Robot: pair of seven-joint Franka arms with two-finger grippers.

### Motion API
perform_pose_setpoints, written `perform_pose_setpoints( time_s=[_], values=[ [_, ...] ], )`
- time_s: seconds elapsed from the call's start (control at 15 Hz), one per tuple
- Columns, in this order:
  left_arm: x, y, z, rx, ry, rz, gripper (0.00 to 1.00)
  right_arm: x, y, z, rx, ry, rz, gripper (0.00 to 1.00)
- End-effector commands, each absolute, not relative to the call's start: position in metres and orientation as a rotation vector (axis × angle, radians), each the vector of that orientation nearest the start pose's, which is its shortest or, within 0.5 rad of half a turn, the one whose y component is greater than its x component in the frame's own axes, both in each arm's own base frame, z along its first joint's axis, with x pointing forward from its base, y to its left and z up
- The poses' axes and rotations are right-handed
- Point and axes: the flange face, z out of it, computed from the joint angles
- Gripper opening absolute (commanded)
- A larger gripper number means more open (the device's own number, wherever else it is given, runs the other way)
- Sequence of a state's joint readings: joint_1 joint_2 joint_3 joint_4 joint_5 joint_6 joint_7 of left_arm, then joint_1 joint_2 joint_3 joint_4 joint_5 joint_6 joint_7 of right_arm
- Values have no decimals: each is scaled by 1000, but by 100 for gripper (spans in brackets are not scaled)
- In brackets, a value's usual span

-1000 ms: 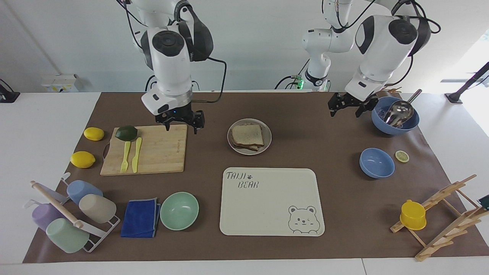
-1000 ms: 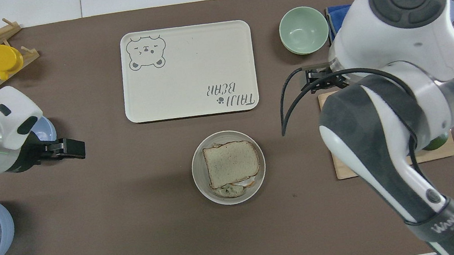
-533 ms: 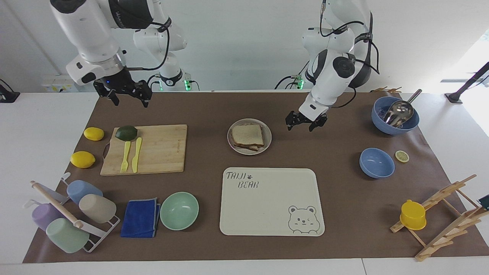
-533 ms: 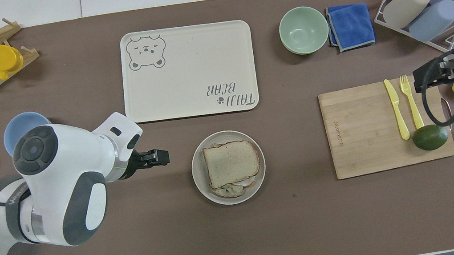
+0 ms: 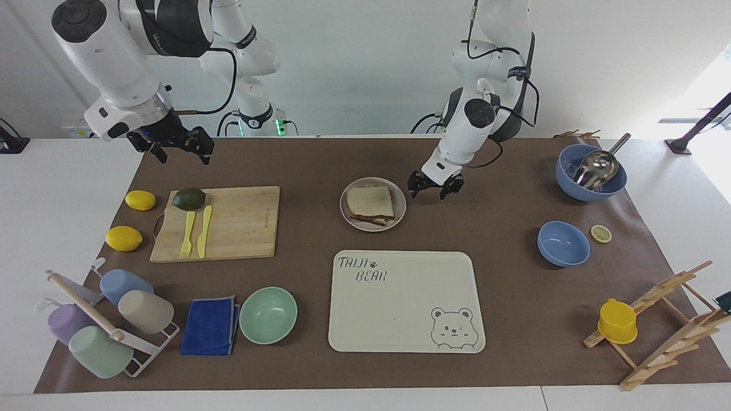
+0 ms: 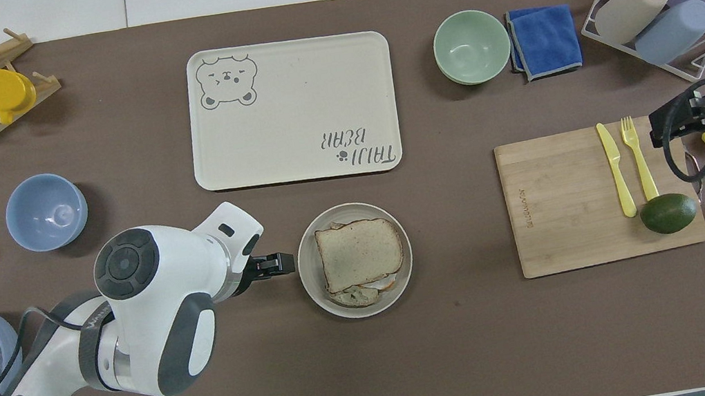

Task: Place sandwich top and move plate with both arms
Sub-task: 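Grasp the rim of the white plate with the left gripper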

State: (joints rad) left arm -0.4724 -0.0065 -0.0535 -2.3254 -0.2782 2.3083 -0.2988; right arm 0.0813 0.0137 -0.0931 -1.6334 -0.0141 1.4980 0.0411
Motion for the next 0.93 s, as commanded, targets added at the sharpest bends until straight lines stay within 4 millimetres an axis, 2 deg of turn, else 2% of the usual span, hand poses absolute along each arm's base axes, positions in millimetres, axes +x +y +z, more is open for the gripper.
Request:
perform_pose_setpoints(
  time_s=[0.0,0.13,0.27,0.53,0.67,0.87],
  values=[
    [429,-269,325,-3359,6,159,87,547,-10,588,-3138,-14,241,100],
    [424,-279,321,-3372,7,182,84,542,-14,589,-3134,-14,248,100],
    [423,-282,315,-3369,11,186,81,541,-34,589,-3116,24,246,100],
    [412,-303,304,-3386,25,193,78,539,-39,597,-3119,31,205,100],
    [412,-305,303,-3388,29,180,77,538,-40,596,-3118,31,212,100],
    [412,-304,302,-3386,32,187,69,538,-40,597,-3118,33,207,100]
  ],
)
